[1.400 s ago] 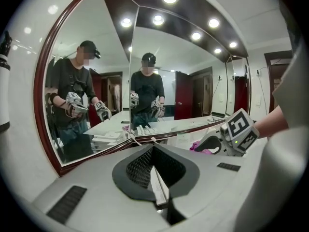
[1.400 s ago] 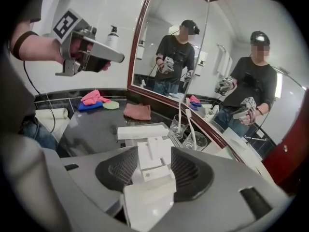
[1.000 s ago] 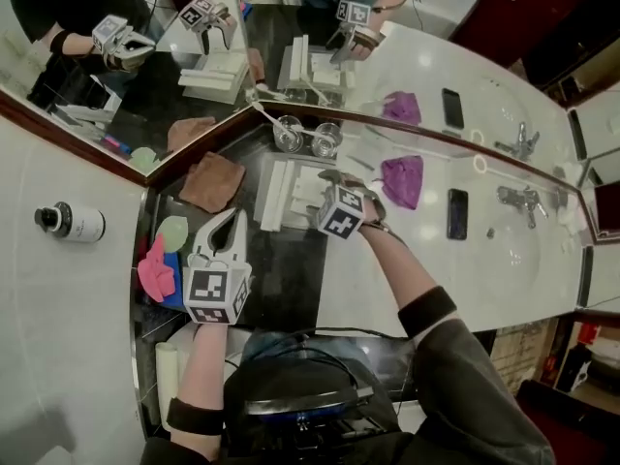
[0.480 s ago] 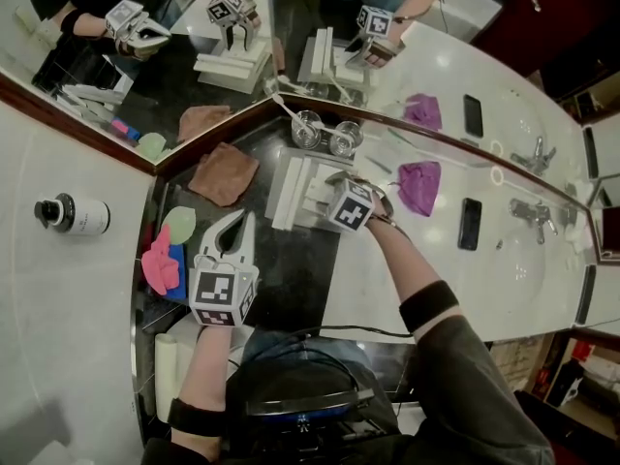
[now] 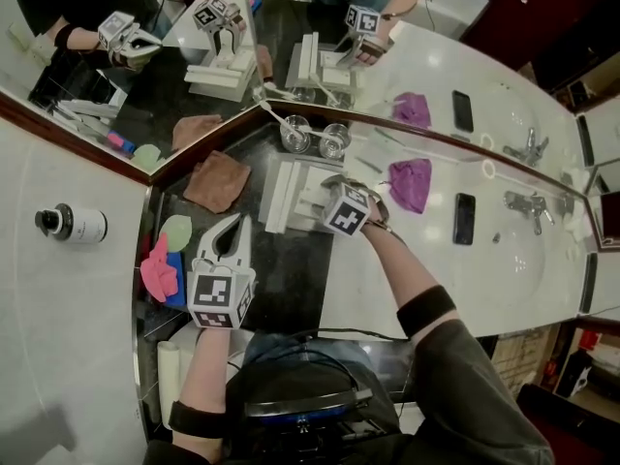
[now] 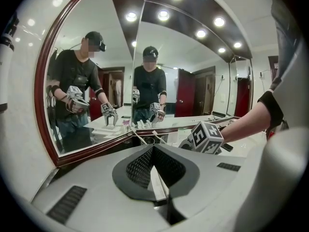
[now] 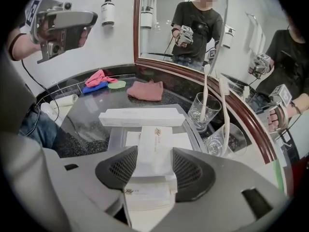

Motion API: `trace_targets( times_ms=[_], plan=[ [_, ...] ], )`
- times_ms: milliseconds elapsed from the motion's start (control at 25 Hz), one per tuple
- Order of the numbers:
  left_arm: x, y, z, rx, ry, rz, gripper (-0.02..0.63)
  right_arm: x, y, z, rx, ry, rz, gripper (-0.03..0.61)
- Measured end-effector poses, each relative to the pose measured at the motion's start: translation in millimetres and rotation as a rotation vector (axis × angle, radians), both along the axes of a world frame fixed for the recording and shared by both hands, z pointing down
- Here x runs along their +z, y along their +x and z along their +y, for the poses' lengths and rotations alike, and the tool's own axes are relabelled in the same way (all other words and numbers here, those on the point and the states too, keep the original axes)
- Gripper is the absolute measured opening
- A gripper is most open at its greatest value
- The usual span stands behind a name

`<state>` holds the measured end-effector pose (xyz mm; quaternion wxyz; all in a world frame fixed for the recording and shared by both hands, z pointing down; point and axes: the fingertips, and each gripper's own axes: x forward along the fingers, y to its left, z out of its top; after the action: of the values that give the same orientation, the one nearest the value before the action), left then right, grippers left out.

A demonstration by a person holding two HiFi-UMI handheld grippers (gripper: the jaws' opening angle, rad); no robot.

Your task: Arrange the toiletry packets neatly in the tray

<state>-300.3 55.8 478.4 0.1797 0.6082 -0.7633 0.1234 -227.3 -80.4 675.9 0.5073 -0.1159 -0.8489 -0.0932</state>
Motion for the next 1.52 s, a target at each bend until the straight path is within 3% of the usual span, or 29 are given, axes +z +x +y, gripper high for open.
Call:
trace_targets(
  times_ms=[280,600,800,1080,1360,1520],
  plan=[
    [-7,20,-10,0.038,0.0,-0.009,0.0,-26,31,-15,0.162,-0.022,-0.061,0.242],
    [-10,58,-36,0.123,-0.003,-0.016,0.0,-41,123,-48,0.485,-0.054,-0.104,0.243],
    [-7,81,-52,0.172,-0.015,-0.003,0.0,-15,204,-51,0.673,-0.102,-0.054,0.244],
    [-4,103,-66,0.217,-0.032,0.0,0.0,-2,301,-52,0.925,-0.056,-0.026,0.244],
    [-1,119,-72,0.249,-0.044,-0.006,0.0,34,365,-30,1.177,-0.069,0.027,0.245],
    [-2,121,-71,0.257,-0.049,-0.011,0.0,49,381,-22,1.242,-0.087,0.057,0.253]
  ],
)
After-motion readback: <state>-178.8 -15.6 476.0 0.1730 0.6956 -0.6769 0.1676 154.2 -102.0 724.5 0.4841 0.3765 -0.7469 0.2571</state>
